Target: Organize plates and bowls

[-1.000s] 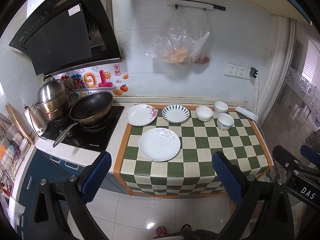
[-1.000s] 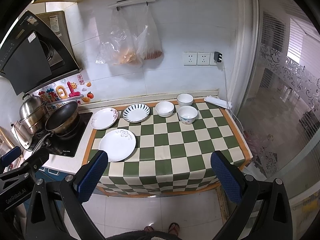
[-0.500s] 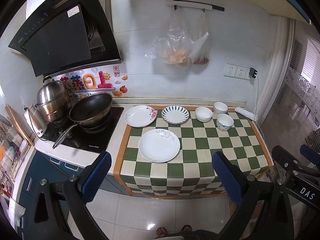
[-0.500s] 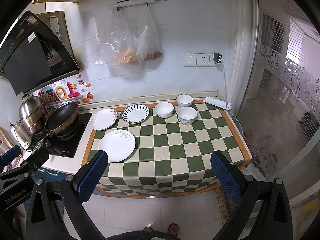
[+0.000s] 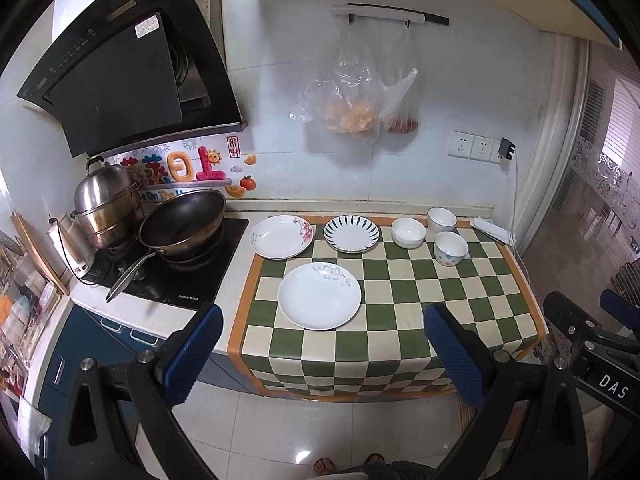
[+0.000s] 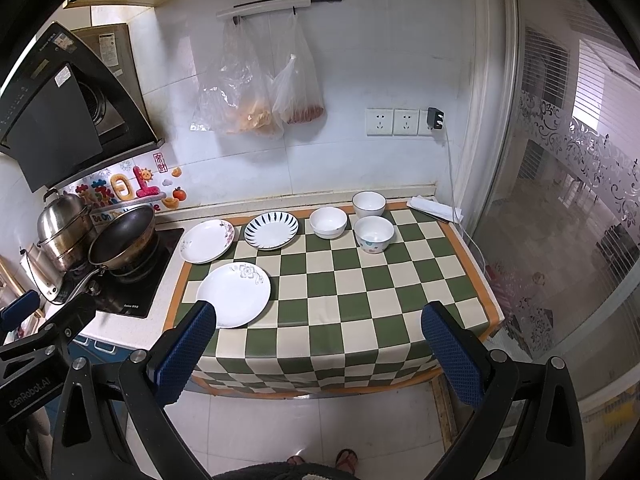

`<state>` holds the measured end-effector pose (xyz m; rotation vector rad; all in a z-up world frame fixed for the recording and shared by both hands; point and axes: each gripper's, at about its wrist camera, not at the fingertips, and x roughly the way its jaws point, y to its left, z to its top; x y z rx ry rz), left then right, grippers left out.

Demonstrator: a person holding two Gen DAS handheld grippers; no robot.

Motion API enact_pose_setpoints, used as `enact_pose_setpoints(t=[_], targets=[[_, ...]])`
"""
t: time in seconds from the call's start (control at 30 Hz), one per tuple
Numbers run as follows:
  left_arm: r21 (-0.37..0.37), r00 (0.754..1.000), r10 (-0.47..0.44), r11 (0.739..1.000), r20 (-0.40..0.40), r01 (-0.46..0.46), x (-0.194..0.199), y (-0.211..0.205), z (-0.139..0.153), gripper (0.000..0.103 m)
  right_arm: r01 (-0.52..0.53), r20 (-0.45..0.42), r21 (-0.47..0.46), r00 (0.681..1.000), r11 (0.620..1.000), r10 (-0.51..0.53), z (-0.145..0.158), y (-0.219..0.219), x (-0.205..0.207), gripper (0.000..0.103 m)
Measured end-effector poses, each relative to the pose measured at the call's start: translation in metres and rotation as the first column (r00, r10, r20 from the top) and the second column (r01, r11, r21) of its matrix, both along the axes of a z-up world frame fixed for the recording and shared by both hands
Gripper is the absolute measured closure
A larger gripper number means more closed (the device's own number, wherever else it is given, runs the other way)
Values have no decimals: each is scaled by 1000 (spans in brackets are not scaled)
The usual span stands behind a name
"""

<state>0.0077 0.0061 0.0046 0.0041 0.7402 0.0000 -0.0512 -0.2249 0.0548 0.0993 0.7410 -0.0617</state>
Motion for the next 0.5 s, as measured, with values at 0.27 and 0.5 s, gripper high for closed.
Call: enact_pose_setpoints(t=[0.27, 0.5], targets=[[0, 1000, 1, 1000, 1, -1, 5, 1, 4, 0, 0, 1, -1, 1000, 1000, 0, -1, 1, -1, 0], [2, 1000, 0, 1000, 4, 0, 3, 1, 3, 0, -1, 0, 1, 1000, 1000, 1, 1, 0, 3, 0]])
